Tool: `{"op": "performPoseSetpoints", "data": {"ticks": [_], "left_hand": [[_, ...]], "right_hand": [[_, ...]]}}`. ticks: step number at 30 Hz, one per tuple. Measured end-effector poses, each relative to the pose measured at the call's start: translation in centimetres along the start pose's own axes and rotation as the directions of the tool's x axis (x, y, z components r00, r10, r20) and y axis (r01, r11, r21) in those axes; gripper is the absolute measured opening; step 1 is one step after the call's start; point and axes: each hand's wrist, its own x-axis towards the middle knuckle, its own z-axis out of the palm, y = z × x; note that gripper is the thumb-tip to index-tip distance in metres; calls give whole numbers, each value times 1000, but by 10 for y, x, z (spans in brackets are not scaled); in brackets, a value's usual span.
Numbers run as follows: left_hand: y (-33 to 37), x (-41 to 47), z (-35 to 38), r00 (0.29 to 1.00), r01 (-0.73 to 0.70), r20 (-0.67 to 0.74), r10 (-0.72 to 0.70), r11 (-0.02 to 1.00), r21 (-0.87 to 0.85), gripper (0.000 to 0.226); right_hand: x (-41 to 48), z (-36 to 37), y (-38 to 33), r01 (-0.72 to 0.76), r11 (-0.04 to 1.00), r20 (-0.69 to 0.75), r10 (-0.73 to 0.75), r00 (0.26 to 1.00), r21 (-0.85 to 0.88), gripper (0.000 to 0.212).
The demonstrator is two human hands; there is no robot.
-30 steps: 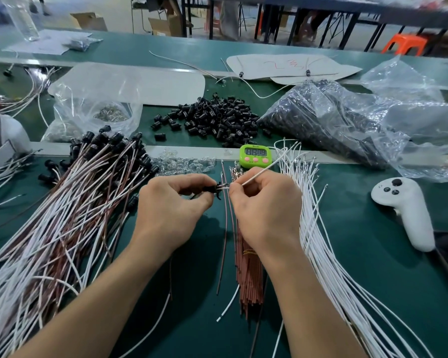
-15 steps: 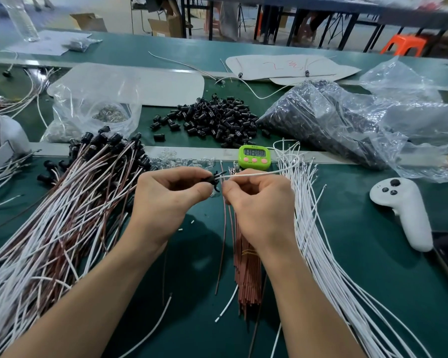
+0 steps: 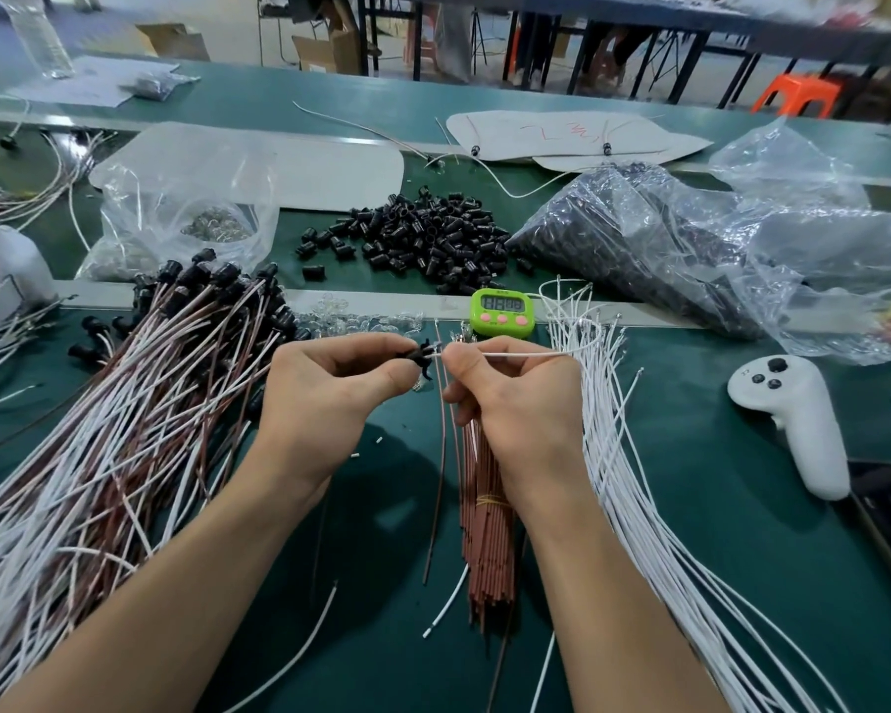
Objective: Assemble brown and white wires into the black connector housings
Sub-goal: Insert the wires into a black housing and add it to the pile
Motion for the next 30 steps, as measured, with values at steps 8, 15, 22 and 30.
{"op": "performPoseSetpoints", "data": {"ticks": [8, 15, 22, 30], "left_hand": [[-2, -2, 1, 999, -32, 35, 29, 996, 84, 35], [-4, -2, -4, 986, -162, 74, 148, 956, 246, 31], [-5, 0, -7, 991, -124, 86, 106, 960, 251, 27], [-6, -2, -1, 995, -95, 2, 97, 965, 243, 28]], "right_hand": [[-2, -2, 0, 101, 955, -83, -129, 988, -278, 16], [-3, 3, 2, 84, 969, -13, -89, 996, -230, 16], [-5, 1, 2, 39, 986, 73, -27, 997, -163, 22], [-2, 1, 1, 1, 976, 35, 7, 999, -219, 19]]}}
